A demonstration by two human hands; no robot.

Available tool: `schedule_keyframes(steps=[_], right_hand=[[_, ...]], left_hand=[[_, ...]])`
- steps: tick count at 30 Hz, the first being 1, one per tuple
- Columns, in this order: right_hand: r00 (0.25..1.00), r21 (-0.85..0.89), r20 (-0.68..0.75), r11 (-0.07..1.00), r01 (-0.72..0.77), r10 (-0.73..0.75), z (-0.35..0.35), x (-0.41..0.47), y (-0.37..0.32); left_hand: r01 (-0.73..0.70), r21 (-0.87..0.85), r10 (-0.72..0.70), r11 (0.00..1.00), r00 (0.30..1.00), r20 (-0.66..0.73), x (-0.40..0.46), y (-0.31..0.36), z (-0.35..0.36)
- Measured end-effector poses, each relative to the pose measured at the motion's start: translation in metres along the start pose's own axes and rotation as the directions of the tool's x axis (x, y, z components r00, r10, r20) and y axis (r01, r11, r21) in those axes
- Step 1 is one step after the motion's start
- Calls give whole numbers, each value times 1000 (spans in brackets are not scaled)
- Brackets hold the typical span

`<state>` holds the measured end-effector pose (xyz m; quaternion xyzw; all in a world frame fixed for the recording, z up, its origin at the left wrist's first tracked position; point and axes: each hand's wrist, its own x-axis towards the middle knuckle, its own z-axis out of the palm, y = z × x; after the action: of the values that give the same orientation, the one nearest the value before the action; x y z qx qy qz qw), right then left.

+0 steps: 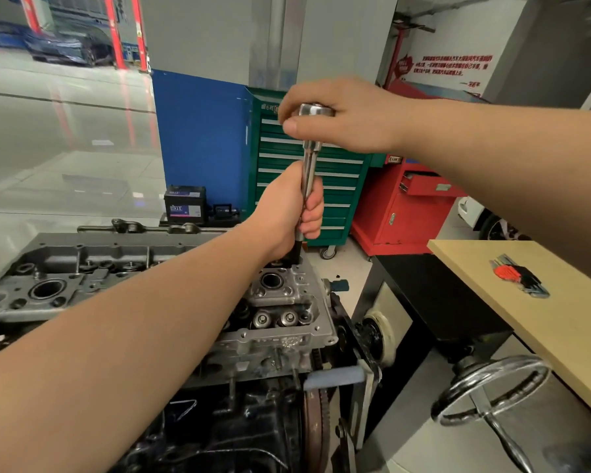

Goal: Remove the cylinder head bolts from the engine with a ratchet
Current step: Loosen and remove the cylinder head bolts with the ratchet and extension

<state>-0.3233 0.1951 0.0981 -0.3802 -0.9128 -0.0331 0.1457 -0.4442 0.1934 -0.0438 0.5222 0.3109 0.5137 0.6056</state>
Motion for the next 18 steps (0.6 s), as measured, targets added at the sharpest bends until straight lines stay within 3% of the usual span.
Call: schedule_keyframes(steps=[2,3,5,7,10,13,15,16,18], right_hand=[[997,-85,-73,996,-11,5,4,-1,0],[989,-253,-146,966,-60,23,7,0,-2],[952,-569,-283,778,-265,117,13,8,-10],[929,-652,-315,667,-360,193,14,17,-21],[950,-566,-274,773,-287,153,15,27,-18],[992,-175,-110,981,-85,67,7,11,-4],[997,4,-70,999,-34,35,5,-3,-2],[994,-6,-103,1000,-30,29,6,-6,-2],[977,-241,-204,965,-108,59,11,-5,-9]], left_hand=[[6,50,-5,999,1000,-24,-3,-1,0],[5,86,-1,996,999,-50,-3,-1,-1],[15,155,4,988,993,-119,-5,-3,-2],[29,160,-4,987,989,-151,-5,-7,-3],[47,34,-43,998,994,-103,-4,-8,0],[65,25,-63,998,997,-45,-3,-7,2],[77,47,-76,996,997,-12,-2,-7,2],[79,64,-80,995,997,6,-2,-8,1],[79,90,-82,993,996,30,-3,-9,-2]])
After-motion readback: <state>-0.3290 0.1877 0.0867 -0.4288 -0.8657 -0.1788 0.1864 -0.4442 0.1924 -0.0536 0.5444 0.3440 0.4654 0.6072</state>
